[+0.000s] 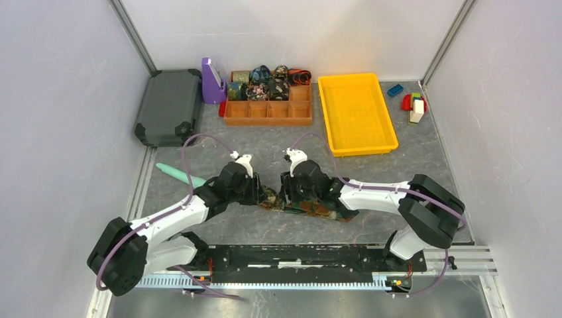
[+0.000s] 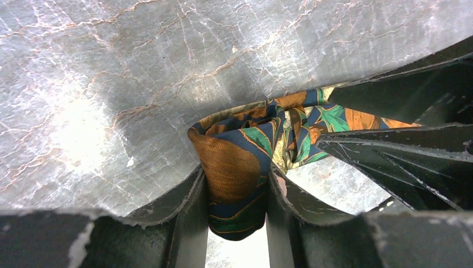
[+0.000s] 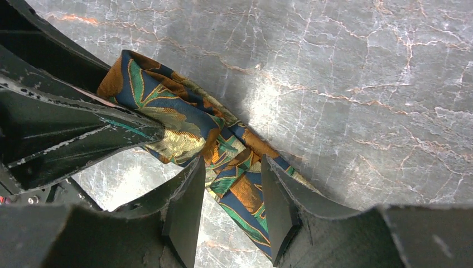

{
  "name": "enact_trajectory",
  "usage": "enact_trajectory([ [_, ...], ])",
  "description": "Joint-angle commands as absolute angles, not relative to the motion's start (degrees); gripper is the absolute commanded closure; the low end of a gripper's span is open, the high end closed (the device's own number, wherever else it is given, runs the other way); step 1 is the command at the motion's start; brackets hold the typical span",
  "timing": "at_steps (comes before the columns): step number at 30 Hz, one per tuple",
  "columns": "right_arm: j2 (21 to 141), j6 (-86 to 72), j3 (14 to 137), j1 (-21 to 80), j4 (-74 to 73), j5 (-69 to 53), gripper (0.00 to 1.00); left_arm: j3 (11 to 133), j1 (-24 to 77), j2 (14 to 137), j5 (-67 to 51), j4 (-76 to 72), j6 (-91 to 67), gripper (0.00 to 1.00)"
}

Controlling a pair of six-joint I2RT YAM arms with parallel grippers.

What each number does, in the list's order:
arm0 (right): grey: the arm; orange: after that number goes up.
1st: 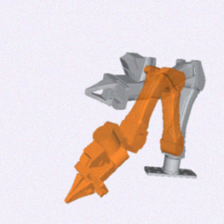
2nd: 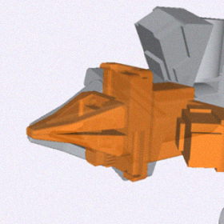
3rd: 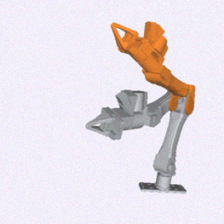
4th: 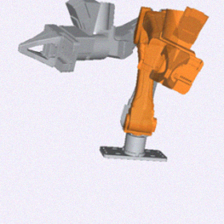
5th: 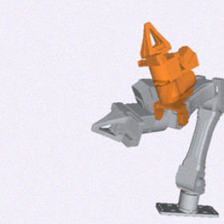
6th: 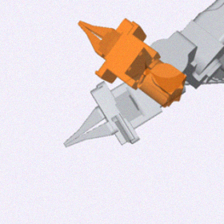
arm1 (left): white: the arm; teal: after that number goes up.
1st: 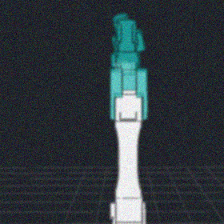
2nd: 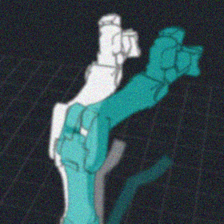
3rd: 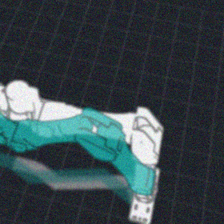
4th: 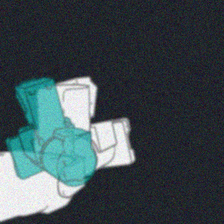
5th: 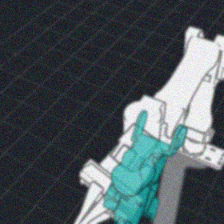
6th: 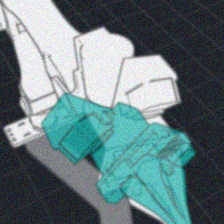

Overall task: Roll the ties
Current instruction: Roll the tie at the center of the board.

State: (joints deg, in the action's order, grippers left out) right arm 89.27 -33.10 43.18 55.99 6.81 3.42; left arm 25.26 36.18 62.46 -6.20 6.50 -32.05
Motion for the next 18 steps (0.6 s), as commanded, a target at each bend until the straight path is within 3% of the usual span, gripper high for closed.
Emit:
enact_trajectory([
  [1, 87.7, -33.4, 41.9, 56.0, 8.6, 1.6, 0.52, 30.5, 40.4, 61.8, 4.4, 13.9, -31.1, 0.58],
  [18, 90.8, -36.3, 39.8, 56.1, 15.8, -4.3, 0.56, 45.4, 54.0, 71.9, 27.2, 32.3, -33.3, 0.57],
])
